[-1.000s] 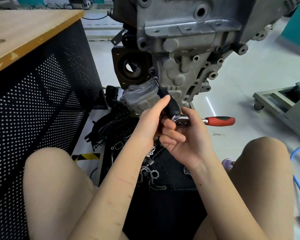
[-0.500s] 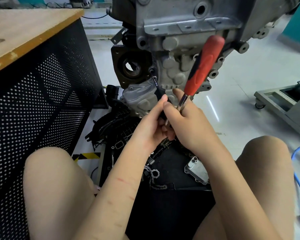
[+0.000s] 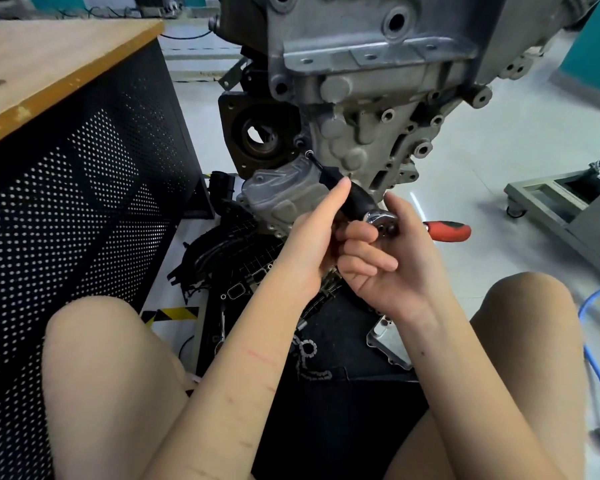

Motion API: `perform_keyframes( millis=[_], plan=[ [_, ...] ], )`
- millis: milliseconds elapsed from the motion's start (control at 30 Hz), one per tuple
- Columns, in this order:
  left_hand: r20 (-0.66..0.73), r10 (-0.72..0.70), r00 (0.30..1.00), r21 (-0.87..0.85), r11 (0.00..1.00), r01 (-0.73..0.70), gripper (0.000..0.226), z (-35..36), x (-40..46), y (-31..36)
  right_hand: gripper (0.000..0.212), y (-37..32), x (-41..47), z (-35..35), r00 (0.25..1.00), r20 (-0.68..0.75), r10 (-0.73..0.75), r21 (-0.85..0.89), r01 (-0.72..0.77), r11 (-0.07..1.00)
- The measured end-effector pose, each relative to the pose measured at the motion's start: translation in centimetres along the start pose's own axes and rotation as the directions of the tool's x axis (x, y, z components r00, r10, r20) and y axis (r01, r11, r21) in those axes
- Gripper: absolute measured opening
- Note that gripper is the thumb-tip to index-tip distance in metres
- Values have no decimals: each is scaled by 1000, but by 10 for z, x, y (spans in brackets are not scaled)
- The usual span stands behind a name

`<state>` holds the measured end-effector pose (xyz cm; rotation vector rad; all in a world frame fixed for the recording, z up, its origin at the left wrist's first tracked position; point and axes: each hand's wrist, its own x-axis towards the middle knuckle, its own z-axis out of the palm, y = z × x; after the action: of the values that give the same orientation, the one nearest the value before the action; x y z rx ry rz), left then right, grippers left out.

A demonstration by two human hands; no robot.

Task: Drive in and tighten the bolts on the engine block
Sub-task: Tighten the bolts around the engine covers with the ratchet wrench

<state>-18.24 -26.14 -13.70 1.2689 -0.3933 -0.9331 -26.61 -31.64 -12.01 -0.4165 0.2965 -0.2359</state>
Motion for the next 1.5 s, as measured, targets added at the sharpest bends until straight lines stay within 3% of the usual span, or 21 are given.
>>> perform_keyframes(
  millis=[100, 200, 300, 367, 500, 567, 633, 700, 800, 900, 967, 1033, 1267, 1500],
  plan=[
    [-4, 14, 1000, 0, 1000, -14, 51, 1, -1, -1, 44, 0, 0, 1, 999, 15, -34, -96, 36, 995],
    [30, 16, 999, -18, 1000, -15, 67, 4, 0, 1, 41, -4, 2, 1, 996, 51, -72, -218, 82, 972],
    [116, 9, 993, -98, 995, 2, 61, 8, 3, 0, 44, -9, 2, -1, 988, 47, -147, -412, 153, 898],
    [116, 20, 993, -167, 986, 0, 47, 10, 4, -4, 44, -12, 1, -1, 968, 24, -251, -586, 217, 781],
    [51, 28, 998, -256, 967, -14, 41, 12, 7, -12, 32, -17, 1, 1, 900, 57, -433, -896, 237, 376],
    [14, 36, 999, -281, 959, -30, 34, 15, 8, -12, 29, -23, 2, 3, 890, 98, -445, -963, 198, 185],
    [2, 45, 999, -267, 963, -43, 33, 15, 8, -11, 30, -26, 2, 6, 897, 118, -425, -976, 183, 117],
    [16, 54, 998, -204, 978, -49, 40, 15, 7, -10, 35, -27, 1, 8, 912, 97, -399, -969, 178, 172],
    [-48, 6, 999, -106, 994, -11, 49, 15, 4, -6, 43, -24, 2, 2, 973, 25, -229, -860, 138, 491],
    [-145, 2, 989, -39, 999, -7, 35, 19, 3, -3, 54, -21, 4, -12, 1000, 15, -18, -520, 23, 854],
    [-184, 23, 983, 11, 1000, -22, 31, 20, 5, -4, 54, -17, 5, -20, 997, 7, 79, -202, -76, 976],
    [-195, 17, 981, 36, 999, -10, 31, 17, 4, -7, 51, -12, 6, -26, 995, 22, 95, -105, -93, 990],
    [-194, 5, 981, 64, 998, 7, 43, 7, 3, -12, 21, -1, 9, -30, 992, 109, 60, -170, -41, 985],
    [-78, 74, 994, 115, 991, -65, 26, 6, 4, -10, 22, 7, 6, -35, 979, 187, -81, -256, 128, 958]
  ],
)
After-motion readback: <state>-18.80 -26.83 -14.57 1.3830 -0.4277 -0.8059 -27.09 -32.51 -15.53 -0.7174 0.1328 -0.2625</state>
